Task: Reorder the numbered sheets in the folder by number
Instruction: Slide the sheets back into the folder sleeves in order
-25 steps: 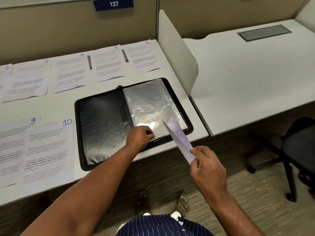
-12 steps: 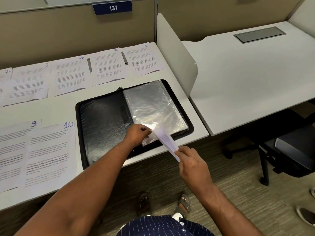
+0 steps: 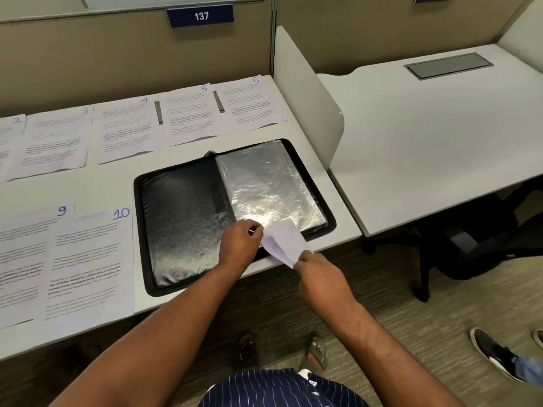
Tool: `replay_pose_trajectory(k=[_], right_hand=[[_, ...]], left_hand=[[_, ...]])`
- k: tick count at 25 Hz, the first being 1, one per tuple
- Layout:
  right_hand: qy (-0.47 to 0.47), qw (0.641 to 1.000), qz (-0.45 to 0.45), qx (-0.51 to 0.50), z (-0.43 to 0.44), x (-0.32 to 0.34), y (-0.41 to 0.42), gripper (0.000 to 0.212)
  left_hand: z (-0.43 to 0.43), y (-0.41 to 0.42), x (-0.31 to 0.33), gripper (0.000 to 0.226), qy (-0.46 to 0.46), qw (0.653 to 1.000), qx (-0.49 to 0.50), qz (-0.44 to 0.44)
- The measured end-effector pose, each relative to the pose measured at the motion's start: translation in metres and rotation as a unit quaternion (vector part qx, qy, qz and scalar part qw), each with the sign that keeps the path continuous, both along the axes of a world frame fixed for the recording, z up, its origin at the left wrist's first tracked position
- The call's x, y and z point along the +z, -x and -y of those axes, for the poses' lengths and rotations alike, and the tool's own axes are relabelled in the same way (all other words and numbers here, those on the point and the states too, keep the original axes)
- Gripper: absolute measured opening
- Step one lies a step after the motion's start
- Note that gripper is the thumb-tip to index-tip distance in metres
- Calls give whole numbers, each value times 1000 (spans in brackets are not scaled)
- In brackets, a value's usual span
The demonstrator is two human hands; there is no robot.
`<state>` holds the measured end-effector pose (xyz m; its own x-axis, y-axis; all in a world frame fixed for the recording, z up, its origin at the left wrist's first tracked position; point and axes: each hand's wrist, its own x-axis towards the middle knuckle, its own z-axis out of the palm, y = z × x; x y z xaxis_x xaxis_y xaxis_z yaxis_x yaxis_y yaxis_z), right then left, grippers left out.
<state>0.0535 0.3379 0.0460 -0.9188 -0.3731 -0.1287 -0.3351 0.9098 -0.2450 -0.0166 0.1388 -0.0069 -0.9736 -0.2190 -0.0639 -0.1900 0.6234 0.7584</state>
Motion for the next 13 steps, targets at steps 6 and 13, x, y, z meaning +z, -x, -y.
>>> replay_pose_trajectory(k=[6, 13], right_hand=[[6, 1000, 15, 3, 20, 5, 26, 32], [304, 906, 88, -279, -5, -4, 53, 28]], left_hand=[[-11, -14, -1, 16, 49, 997, -8, -62], [-9, -4, -9, 14, 180, 979, -47, -88]])
